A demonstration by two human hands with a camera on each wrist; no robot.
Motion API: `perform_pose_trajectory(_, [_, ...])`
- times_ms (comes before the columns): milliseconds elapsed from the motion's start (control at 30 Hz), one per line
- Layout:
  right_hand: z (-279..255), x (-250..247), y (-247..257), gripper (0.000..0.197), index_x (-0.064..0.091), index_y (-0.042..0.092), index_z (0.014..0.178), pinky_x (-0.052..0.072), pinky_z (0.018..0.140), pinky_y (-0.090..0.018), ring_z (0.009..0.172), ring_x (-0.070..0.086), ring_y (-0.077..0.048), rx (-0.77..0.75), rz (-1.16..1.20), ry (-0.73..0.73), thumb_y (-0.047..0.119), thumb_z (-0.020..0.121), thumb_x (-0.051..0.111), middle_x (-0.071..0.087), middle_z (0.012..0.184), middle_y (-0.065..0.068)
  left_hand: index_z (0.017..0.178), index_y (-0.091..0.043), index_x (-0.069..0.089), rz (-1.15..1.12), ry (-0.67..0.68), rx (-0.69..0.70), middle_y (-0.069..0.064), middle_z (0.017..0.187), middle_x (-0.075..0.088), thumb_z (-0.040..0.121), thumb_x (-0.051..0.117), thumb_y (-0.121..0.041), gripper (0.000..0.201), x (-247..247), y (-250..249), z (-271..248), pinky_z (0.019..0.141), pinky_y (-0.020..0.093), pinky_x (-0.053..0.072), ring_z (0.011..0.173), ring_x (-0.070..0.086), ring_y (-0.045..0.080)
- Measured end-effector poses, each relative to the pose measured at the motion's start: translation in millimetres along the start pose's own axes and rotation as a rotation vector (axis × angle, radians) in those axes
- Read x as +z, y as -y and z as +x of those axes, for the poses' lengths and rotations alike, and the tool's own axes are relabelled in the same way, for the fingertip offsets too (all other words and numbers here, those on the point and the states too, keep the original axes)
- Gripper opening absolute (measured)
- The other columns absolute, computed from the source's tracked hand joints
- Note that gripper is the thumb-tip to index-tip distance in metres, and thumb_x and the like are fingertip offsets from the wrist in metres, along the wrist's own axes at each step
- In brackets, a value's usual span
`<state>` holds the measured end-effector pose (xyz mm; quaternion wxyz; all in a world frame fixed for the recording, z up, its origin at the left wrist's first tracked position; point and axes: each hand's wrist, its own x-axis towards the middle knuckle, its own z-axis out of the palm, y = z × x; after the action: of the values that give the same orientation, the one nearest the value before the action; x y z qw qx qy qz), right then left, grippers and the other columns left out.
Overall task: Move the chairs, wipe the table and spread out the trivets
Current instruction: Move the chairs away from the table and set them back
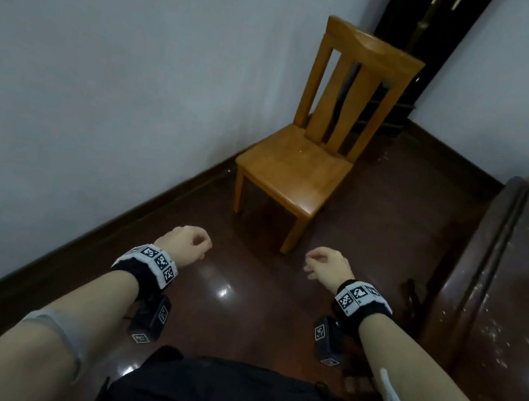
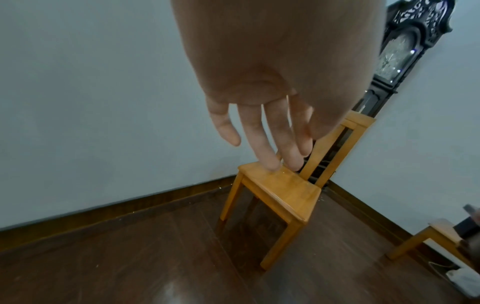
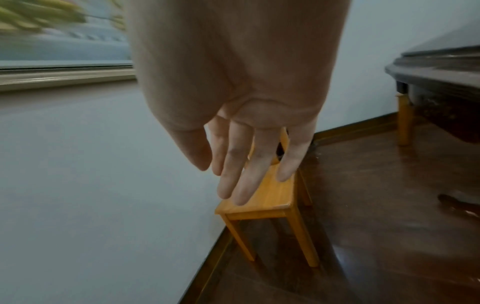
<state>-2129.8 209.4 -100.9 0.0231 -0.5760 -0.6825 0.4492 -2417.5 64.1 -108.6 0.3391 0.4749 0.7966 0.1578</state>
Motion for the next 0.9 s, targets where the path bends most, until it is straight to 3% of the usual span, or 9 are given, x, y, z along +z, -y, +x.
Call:
perform_pose_trajectory(33, [16.0, -2.3, 3.9, 0.011, 0.067, 0.020, 0.091, 0.058, 0.078, -0.037, 0.071, 0.071, -0.020, 0.029, 0.074, -0.018, 0.016, 0.091, 0.057, 0.071, 0.076, -0.001, 0.081, -0.038, 0.061, 0.019, 0.023, -0.011, -0.013, 0.073, 0.069, 0.093, 0.048, -0.038, 0.017, -8.0, 1.7, 18.1, 0.078, 0.039, 0.056, 0.074, 0.066, 0.008])
perform_pose_trajectory(100, [46.4, -7.3, 13.4, 0.014, 0.065, 0.013, 0.102, 0.053, 0.060, -0.023, 0.069, 0.069, -0.019, 0.093, 0.171, -0.057, 0.013, 0.093, 0.054, 0.071, 0.080, -0.004, 0.083, -0.036, 0.061, 0.030, 0.058, -0.020, -0.012, 0.075, 0.069, 0.093, 0.049, -0.037, 0.016, -24.5, 4.4, 57.0, 0.079, 0.039, 0.057, 0.074, 0.066, 0.008])
perform_pose_trajectory(133, [59.9, -9.3, 18.3, 0.013, 0.063, 0.014, 0.102, 0.045, 0.052, -0.018, 0.068, 0.069, -0.017, 0.123, 0.204, -0.077, 0.013, 0.094, 0.053, 0.071, 0.082, -0.004, 0.084, -0.035, 0.062, 0.031, 0.073, -0.020, -0.012, 0.075, 0.069, 0.093, 0.049, -0.036, 0.016, -32.2, 5.0, 75.3, 0.079, 0.039, 0.057, 0.074, 0.066, 0.009])
perform_pose_trajectory(200, [90.6, -11.5, 30.3, 0.012, 0.061, 0.019, 0.100, 0.037, 0.047, -0.017, 0.068, 0.068, -0.015, 0.171, 0.262, -0.116, 0.015, 0.095, 0.051, 0.072, 0.085, -0.003, 0.085, -0.033, 0.062, 0.029, 0.097, -0.009, -0.011, 0.075, 0.069, 0.093, 0.049, -0.034, 0.015, -50.3, 6.0, 118.0, 0.079, 0.039, 0.057, 0.074, 0.066, 0.010])
perform_pose_trajectory(467, [198.8, -2.7, 88.5, 0.012, 0.060, 0.021, 0.096, 0.040, 0.063, -0.025, 0.076, 0.067, -0.014, 0.396, 0.503, -0.210, 0.021, 0.098, 0.049, 0.071, 0.085, 0.001, 0.079, -0.033, 0.060, 0.071, 0.188, 0.006, -0.009, 0.071, 0.070, 0.093, 0.050, -0.030, 0.017, -112.0, 14.5, 290.3, 0.078, 0.039, 0.058, 0.070, 0.067, 0.012])
perform_pose_trajectory(567, [238.5, 3.1, 102.1, 0.012, 0.060, 0.019, 0.101, 0.040, 0.060, -0.023, 0.074, 0.067, -0.012, 0.439, 0.504, -0.216, 0.021, 0.097, 0.049, 0.072, 0.088, 0.000, 0.077, -0.033, 0.059, 0.091, 0.239, 0.032, -0.008, 0.069, 0.069, 0.091, 0.051, -0.030, 0.017, -127.2, 9.8, 349.7, 0.076, 0.041, 0.058, 0.069, 0.067, 0.015])
perform_pose_trajectory(700, [283.5, 6.9, 117.2, 0.010, 0.059, 0.019, 0.101, 0.043, 0.065, -0.025, 0.076, 0.067, -0.012, 0.505, 0.586, -0.205, 0.022, 0.098, 0.049, 0.071, 0.089, 0.000, 0.077, -0.032, 0.059, 0.096, 0.293, 0.012, -0.006, 0.072, 0.069, 0.091, 0.051, -0.028, 0.017, -129.9, -1.0, 415.0, 0.077, 0.042, 0.058, 0.074, 0.068, 0.017])
perform_pose_trajectory(900, [369.2, 21.0, 105.4, 0.020, 0.055, 0.009, 0.114, 0.041, 0.087, -0.033, 0.091, 0.064, -0.020, 0.649, 0.892, -0.223, 0.021, 0.100, 0.048, 0.069, 0.107, -0.010, 0.080, -0.033, 0.057, 0.130, 0.272, -0.050, 0.000, 0.083, 0.069, 0.090, 0.052, -0.030, 0.012, -104.9, -3.0, 517.8, 0.078, 0.043, 0.057, 0.078, 0.067, 0.022])
